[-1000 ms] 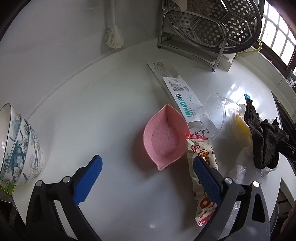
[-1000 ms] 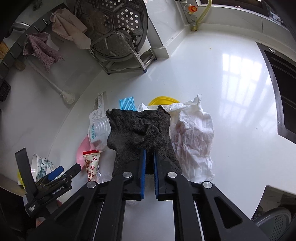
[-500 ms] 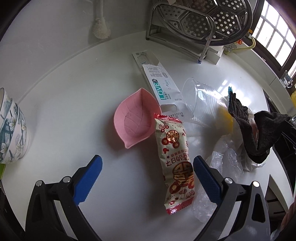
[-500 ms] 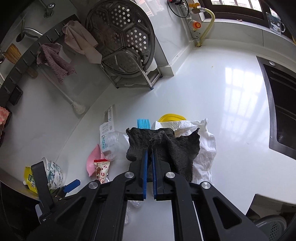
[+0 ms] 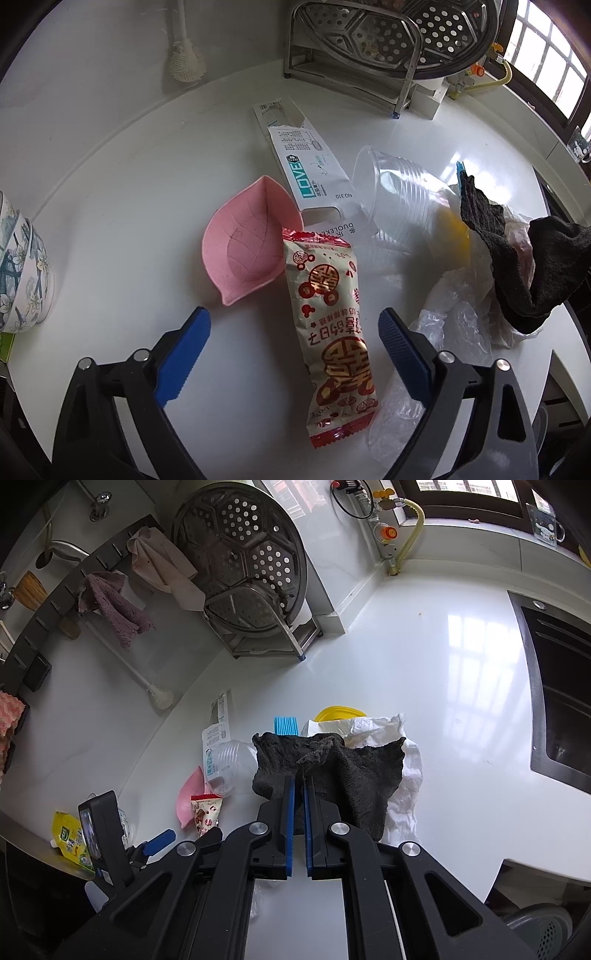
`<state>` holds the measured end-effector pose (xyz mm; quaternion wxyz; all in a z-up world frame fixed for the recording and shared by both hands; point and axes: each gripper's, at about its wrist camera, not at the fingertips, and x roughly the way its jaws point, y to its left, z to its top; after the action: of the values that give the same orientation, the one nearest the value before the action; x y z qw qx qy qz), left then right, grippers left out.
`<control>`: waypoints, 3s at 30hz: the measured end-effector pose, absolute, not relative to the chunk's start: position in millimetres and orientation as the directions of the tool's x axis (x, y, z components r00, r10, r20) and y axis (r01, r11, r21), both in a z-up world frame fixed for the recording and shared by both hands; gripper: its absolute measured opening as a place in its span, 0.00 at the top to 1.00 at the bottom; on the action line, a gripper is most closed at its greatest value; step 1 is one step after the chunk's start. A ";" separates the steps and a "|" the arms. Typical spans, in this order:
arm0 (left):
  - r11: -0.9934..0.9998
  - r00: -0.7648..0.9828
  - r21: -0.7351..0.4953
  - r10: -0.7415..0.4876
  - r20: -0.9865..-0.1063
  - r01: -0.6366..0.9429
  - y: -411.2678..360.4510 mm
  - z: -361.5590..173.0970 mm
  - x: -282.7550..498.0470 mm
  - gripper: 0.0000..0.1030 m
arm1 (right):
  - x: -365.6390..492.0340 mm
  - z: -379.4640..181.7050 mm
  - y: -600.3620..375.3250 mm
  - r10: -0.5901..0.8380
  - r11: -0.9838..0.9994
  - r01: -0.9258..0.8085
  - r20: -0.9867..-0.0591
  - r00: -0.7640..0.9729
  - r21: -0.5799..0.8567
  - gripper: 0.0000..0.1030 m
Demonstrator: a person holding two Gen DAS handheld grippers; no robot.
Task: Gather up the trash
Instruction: 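Grasp the black cloth with the right tool while the left tool grasps the snack wrapper, then carry the black cloth and snack wrapper with both tools over the wastebasket, then open both tools to drop the cloth and wrapper into the wastebasket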
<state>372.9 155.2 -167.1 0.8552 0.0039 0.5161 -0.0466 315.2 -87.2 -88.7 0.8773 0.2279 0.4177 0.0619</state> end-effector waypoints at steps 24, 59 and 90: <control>0.993 0.514 -0.081 -0.117 -0.850 0.090 178.5 -112.0 334.1 0.76 | 282.6 -43.4 -86.7 0.354 0.888 -0.022 -0.652 0.670 0.459 0.96; 0.943 0.456 -0.171 -0.290 -0.842 0.284 -30.1 -71.5 84.5 0.76 | 37.5 -29.1 -261.4 0.358 0.902 -0.061 -0.664 0.657 0.427 0.96; 0.956 0.312 -0.116 -0.201 -0.929 0.269 -102.3 -161.6 23.7 0.43 | 19.6 -178.4 -284.4 0.429 0.895 -0.054 -0.820 0.379 0.443 0.80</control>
<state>23.7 -102.3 -161.6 0.8095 0.0300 0.5682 -0.1452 19.6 -284.4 -178.4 0.8120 0.1744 0.5367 0.1489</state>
